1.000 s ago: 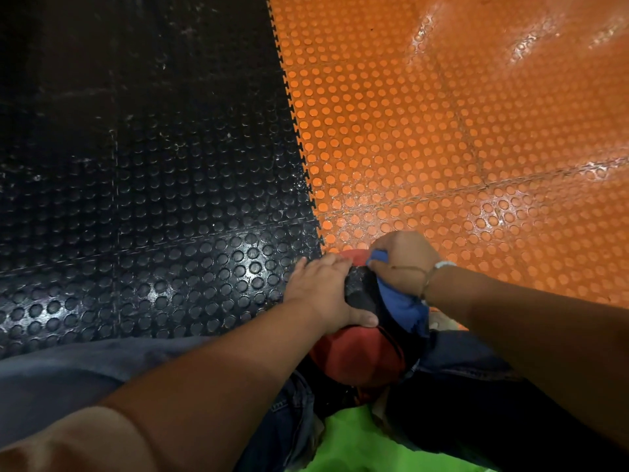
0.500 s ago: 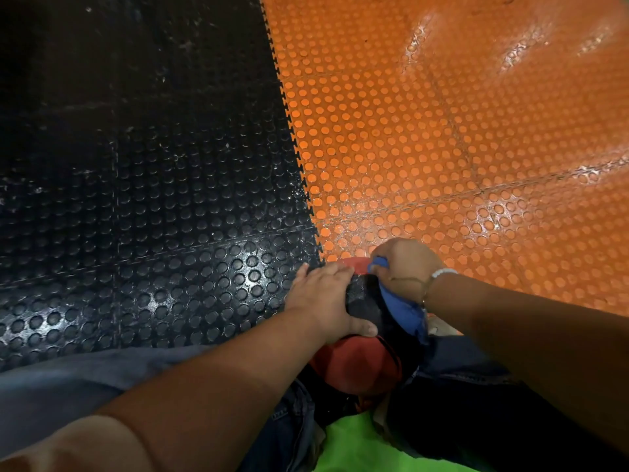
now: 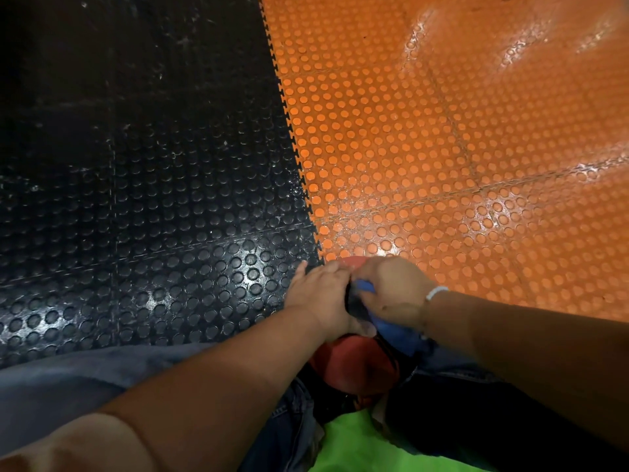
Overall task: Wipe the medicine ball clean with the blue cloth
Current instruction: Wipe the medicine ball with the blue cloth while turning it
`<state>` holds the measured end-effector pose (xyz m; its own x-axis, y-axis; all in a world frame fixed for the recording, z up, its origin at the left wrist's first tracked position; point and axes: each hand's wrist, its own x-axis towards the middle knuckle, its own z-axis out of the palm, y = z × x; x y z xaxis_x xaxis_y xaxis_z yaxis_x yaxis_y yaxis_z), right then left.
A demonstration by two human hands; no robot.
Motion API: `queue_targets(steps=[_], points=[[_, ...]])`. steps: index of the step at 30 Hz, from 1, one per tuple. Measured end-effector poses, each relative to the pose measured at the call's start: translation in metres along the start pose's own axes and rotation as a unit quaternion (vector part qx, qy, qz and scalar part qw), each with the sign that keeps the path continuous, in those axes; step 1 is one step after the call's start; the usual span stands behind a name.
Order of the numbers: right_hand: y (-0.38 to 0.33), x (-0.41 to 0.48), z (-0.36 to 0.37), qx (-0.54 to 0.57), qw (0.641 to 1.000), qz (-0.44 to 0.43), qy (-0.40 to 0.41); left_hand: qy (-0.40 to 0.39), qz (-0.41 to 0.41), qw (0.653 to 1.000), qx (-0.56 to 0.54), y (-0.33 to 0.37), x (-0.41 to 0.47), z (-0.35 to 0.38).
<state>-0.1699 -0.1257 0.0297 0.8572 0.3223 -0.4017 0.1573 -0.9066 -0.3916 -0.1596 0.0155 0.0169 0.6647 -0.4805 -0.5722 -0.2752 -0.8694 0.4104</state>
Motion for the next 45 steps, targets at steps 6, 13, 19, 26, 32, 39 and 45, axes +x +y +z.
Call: queue_targets(steps=[6, 13, 19, 26, 32, 39, 45], points=[[0.016, 0.01, -0.007, 0.057, 0.986, 0.157, 0.019, -0.007, -0.002, 1.0, -0.015, 0.001, -0.002, 0.0], [0.026, 0.001, -0.019, 0.327, 0.882, 0.331, 0.073, -0.046, -0.006, 0.998, -0.049, -0.004, -0.01, -0.003], [-0.003, -0.012, -0.02, 0.56, 0.731, 0.386, 0.058, 0.067, -0.048, 0.929, -0.361, 0.013, -0.009, -0.022], [-0.003, -0.015, -0.026, 0.379, 0.891, 0.241, 0.068, 0.005, -0.099, 0.859, -0.502, 0.001, -0.012, -0.04], [0.007, -0.004, 0.027, 0.194, 0.963, 0.184, 0.044, 0.133, -0.199, 0.909, -0.343, -0.044, -0.001, -0.048], [0.02, 0.014, 0.026, 0.251, 0.935, 0.224, 0.108, 0.182, -0.21, 0.925, -0.261, -0.039, 0.015, -0.042], [0.012, 0.026, 0.028, 0.235, 0.913, 0.284, 0.174, 0.102, -0.122, 0.933, -0.322, -0.018, 0.015, -0.028]])
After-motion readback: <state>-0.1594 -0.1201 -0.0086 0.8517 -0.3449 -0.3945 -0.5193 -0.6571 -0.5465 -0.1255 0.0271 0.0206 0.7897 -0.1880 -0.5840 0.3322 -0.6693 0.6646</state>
